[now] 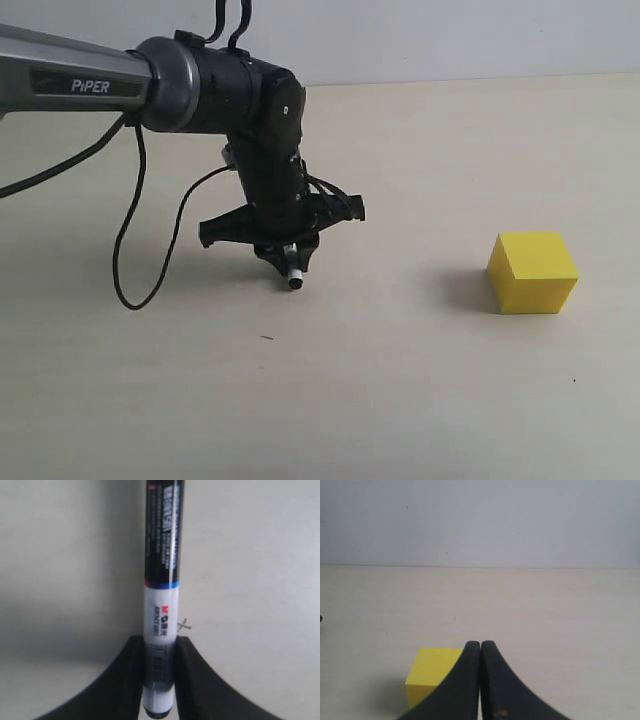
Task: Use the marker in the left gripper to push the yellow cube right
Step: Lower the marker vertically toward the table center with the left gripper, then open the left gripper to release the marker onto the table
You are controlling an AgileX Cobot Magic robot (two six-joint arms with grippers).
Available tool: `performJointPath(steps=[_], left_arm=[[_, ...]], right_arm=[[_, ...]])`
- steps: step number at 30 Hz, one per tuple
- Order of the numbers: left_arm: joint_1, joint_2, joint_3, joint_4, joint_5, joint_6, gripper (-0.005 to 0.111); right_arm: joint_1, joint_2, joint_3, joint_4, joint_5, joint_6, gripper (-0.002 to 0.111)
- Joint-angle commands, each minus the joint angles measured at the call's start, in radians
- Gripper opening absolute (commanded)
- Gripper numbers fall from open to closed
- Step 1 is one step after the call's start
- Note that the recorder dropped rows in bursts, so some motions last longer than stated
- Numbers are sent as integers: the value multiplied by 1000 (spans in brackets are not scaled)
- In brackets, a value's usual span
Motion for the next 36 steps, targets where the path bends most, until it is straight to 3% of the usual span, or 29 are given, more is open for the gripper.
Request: performJointPath(steps=[1, 10, 17, 22, 29, 33, 36], left_arm=[[-2, -4, 3, -3, 38, 21, 0], [-2, -4, 3, -20, 69, 47, 5], [-2, -4, 3, -32, 73, 77, 43], [-2, -4, 3, -32, 73, 106, 57], [-2, -30, 3, -32, 73, 191, 60], [-2, -75, 3, -32, 54, 325, 59], [-11, -111, 5, -40, 54, 435, 52]], right_arm=[[-8, -7, 4, 1, -4, -3, 0], [-8, -7, 4, 1, -4, -3, 0], [-8, -7, 4, 1, -4, -5, 0], [-8, -7, 4, 1, -4, -5, 0], [-8, -7, 4, 1, -4, -5, 0], [-8, -7, 4, 1, -4, -5, 0], [-8, -7, 4, 1, -4, -5, 0]])
